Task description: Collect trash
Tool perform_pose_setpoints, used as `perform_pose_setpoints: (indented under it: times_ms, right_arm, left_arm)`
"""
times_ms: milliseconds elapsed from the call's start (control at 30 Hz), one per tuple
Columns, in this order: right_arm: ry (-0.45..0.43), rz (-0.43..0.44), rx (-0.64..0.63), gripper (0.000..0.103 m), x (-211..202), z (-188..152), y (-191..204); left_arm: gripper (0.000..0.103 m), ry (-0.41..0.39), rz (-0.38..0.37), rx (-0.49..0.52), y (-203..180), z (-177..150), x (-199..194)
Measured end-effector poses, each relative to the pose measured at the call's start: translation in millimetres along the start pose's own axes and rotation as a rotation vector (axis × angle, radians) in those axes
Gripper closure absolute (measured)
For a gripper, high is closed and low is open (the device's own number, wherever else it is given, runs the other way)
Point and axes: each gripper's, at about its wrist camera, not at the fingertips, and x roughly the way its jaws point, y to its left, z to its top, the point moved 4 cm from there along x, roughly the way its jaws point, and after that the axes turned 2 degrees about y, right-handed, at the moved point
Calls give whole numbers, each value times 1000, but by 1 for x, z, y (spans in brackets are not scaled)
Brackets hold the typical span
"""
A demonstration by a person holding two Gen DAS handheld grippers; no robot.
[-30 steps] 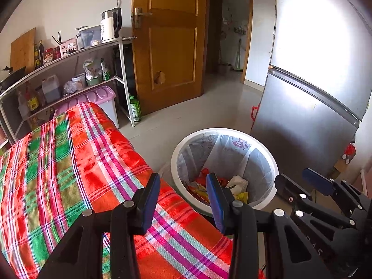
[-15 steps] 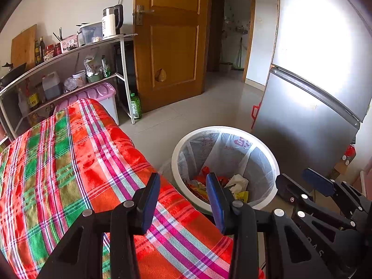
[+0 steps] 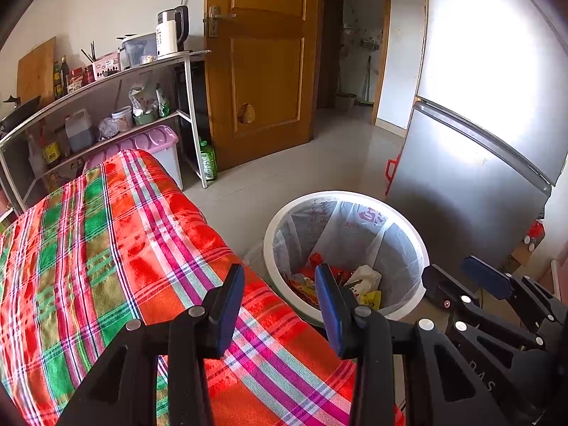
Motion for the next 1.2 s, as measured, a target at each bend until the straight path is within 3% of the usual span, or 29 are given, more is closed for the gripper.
perform_pose_setpoints:
  times_ms: [1200]
  right_arm:
    - [4,2,-7,50,1,3,0]
  left_arm:
    - [62,5,-6,-2,2,1,3]
